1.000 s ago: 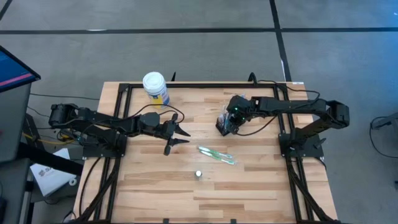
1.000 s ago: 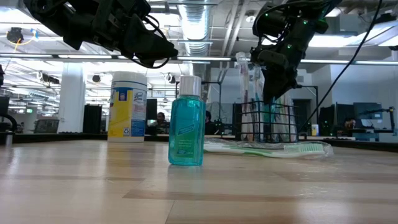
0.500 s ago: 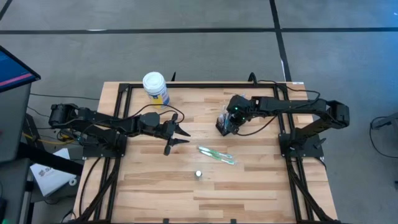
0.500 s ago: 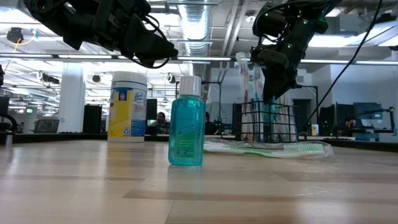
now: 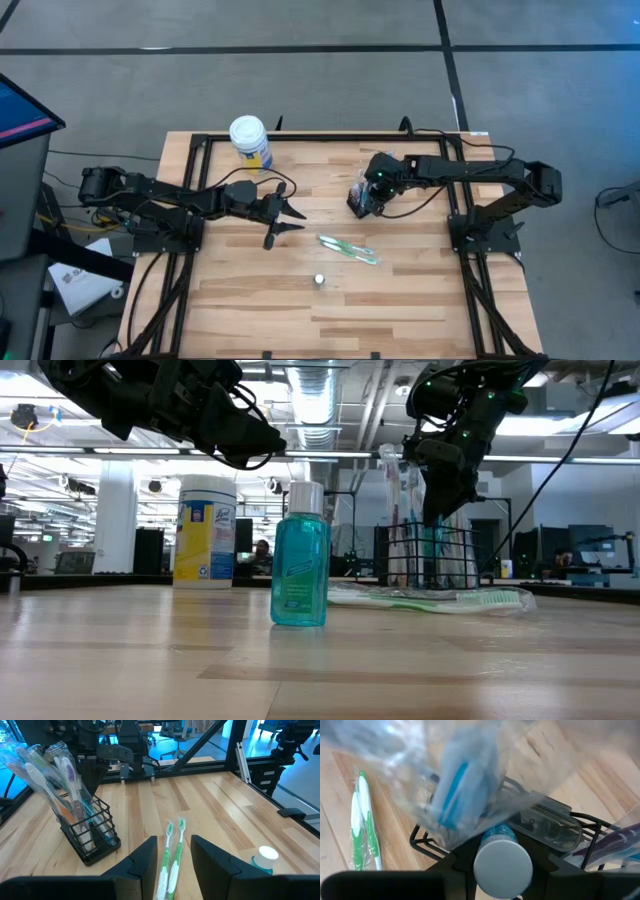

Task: Pick & Place toothbrushing station
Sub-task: Put the blue mouthwash into the mesh organizer

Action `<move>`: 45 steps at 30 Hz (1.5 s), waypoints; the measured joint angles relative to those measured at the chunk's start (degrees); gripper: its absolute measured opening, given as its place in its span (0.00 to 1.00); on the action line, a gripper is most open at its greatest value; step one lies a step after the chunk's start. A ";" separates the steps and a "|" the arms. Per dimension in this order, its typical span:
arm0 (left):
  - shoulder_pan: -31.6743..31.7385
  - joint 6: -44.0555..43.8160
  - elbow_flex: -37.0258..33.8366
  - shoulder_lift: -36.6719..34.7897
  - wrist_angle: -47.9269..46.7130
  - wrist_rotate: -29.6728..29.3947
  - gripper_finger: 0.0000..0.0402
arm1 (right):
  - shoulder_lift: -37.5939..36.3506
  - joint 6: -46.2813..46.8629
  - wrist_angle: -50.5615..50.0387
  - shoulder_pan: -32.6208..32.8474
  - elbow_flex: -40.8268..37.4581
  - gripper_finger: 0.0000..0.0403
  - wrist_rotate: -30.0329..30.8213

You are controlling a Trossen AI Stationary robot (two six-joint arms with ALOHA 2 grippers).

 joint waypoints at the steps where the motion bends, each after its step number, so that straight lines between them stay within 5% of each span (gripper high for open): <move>1: -0.02 0.01 0.00 0.01 0.00 0.00 0.28 | 0.01 0.00 -0.01 0.00 0.00 0.25 -0.02; 36: -0.01 -0.01 0.00 0.00 0.00 0.00 0.28 | -0.03 -0.18 -0.93 0.00 0.09 0.25 -0.59; 45: -0.02 -0.01 0.00 -0.01 0.00 0.00 0.28 | -0.03 0.46 -1.11 -0.55 0.09 0.36 -0.16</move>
